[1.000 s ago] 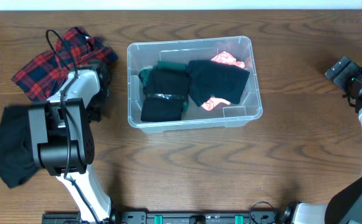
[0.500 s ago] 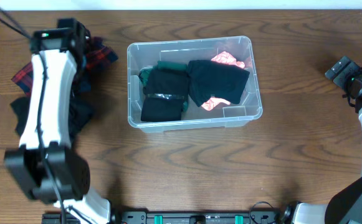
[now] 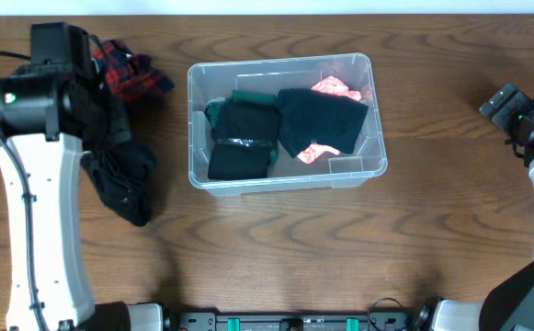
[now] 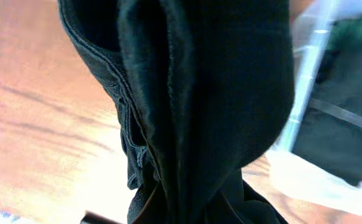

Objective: Pack container
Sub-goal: 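Lift the black garment with the left gripper and carry it over the container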

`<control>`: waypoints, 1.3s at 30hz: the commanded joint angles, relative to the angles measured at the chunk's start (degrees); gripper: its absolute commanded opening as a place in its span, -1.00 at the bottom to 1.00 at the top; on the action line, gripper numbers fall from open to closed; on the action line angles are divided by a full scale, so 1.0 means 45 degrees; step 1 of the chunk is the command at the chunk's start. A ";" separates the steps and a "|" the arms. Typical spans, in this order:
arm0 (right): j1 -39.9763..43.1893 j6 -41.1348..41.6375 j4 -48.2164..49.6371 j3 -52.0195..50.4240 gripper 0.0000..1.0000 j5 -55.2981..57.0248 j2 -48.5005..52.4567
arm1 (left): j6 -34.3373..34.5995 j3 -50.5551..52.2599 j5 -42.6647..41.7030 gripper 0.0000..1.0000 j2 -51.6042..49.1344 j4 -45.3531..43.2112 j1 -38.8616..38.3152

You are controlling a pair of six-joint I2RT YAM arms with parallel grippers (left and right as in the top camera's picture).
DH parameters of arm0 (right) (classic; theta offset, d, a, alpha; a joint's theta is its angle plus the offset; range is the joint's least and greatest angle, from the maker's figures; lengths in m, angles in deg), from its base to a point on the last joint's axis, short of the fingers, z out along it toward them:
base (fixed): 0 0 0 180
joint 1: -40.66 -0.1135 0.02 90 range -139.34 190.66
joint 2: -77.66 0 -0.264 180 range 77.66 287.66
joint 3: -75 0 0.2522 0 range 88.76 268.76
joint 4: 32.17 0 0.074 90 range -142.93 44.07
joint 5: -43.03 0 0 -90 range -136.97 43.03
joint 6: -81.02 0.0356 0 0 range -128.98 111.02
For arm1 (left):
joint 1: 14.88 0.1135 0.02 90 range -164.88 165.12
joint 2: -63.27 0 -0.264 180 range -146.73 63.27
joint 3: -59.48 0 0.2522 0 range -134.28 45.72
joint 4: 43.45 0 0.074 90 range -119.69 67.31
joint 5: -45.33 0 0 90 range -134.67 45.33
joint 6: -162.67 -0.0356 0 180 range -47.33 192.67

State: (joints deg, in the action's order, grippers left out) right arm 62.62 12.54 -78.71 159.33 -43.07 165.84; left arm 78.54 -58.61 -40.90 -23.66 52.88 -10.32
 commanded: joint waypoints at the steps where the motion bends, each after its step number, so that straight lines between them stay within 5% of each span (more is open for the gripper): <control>1: 0.0034 0.0165 -0.0010 0.0209 0.98 0.0131 0.0078 | -0.1049 -0.1010 -0.1035 -0.88 0.0554 -0.0068 0.0034; 17: 0.0034 0.0165 -0.0010 0.0209 0.99 0.0131 0.0078 | -0.3648 -0.4425 -0.2404 -0.88 0.0554 -0.0529 -0.1486; 29: 0.0034 0.0165 -0.0010 0.0209 0.98 0.0131 0.0078 | -0.3342 -0.4512 -0.2356 -0.88 0.0325 -0.1321 -0.4964; 39: 0.0034 0.0165 -0.0010 0.0209 0.98 0.0131 0.0078 | -0.3055 -0.4507 -0.2370 -0.88 0.0024 -0.1030 -0.5323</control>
State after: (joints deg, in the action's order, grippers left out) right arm 62.62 12.54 -78.71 159.33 -43.09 165.84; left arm 64.51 -76.53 -52.18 -23.16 48.92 -34.28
